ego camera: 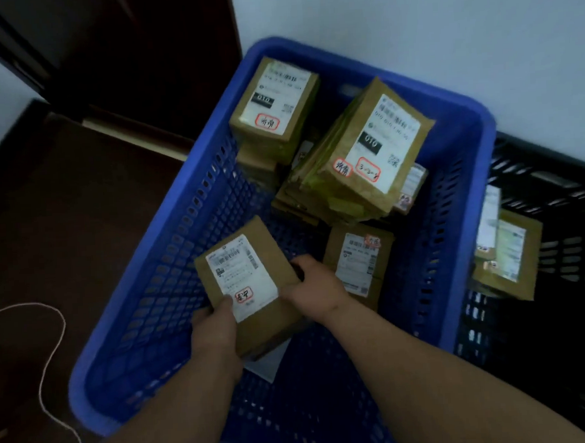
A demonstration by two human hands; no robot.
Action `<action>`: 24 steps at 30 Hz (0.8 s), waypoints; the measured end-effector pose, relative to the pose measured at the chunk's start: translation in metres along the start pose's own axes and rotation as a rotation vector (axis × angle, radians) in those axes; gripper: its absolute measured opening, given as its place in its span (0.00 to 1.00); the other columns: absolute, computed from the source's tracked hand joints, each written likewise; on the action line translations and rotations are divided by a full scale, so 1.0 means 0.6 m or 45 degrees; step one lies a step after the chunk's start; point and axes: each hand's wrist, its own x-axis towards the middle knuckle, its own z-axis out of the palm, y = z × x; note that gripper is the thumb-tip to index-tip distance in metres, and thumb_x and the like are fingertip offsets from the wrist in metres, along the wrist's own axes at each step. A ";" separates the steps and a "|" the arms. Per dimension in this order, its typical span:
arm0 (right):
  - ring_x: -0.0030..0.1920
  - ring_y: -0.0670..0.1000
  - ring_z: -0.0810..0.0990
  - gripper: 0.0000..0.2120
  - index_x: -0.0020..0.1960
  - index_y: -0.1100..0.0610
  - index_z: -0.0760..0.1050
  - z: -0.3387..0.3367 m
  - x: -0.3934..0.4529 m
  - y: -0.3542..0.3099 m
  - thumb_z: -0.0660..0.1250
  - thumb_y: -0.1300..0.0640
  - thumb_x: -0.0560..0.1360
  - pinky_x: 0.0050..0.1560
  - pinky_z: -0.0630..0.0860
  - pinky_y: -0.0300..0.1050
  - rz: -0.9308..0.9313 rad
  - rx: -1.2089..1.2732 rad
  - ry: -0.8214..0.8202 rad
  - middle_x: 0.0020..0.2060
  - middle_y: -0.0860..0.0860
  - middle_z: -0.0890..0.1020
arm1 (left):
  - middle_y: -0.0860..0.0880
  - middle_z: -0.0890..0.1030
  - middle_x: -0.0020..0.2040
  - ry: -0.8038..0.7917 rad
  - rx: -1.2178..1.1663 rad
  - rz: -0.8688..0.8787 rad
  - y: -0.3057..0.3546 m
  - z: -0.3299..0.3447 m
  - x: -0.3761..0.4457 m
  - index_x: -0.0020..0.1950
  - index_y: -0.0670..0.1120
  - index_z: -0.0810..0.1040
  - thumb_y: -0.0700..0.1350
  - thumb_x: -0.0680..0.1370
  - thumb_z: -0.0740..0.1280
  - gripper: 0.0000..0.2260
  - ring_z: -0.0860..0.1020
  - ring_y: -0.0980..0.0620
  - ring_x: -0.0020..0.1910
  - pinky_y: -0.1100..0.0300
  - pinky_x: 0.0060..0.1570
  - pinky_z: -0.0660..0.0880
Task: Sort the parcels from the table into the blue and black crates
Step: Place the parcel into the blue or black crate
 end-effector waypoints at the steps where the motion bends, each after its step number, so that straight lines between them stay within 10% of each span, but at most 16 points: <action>1: 0.58 0.53 0.76 0.29 0.71 0.50 0.66 -0.004 -0.020 -0.001 0.68 0.45 0.73 0.59 0.76 0.51 0.012 0.032 -0.012 0.62 0.50 0.75 | 0.41 0.81 0.55 -0.006 0.004 0.019 0.006 -0.004 -0.019 0.66 0.44 0.74 0.49 0.80 0.65 0.16 0.79 0.41 0.51 0.50 0.46 0.79; 14: 0.61 0.56 0.76 0.47 0.74 0.43 0.65 -0.066 -0.267 0.022 0.68 0.31 0.56 0.64 0.75 0.54 -0.129 0.264 -0.067 0.65 0.53 0.72 | 0.40 0.78 0.58 0.046 0.117 0.254 -0.045 -0.037 -0.258 0.67 0.42 0.72 0.58 0.77 0.66 0.26 0.78 0.38 0.52 0.41 0.54 0.77; 22: 0.50 0.47 0.74 0.30 0.77 0.50 0.61 -0.199 -0.447 0.120 0.68 0.55 0.78 0.38 0.71 0.29 -0.253 0.354 0.001 0.58 0.46 0.73 | 0.41 0.78 0.56 -0.008 0.102 0.458 -0.143 0.046 -0.441 0.64 0.44 0.73 0.59 0.78 0.64 0.23 0.78 0.38 0.53 0.44 0.56 0.76; 24: 0.56 0.50 0.74 0.33 0.78 0.48 0.59 -0.227 -0.479 0.151 0.69 0.51 0.77 0.47 0.73 0.35 -0.239 0.352 0.082 0.67 0.49 0.71 | 0.42 0.78 0.55 -0.056 0.151 0.528 -0.159 0.078 -0.485 0.61 0.44 0.74 0.60 0.76 0.65 0.23 0.78 0.38 0.53 0.42 0.58 0.75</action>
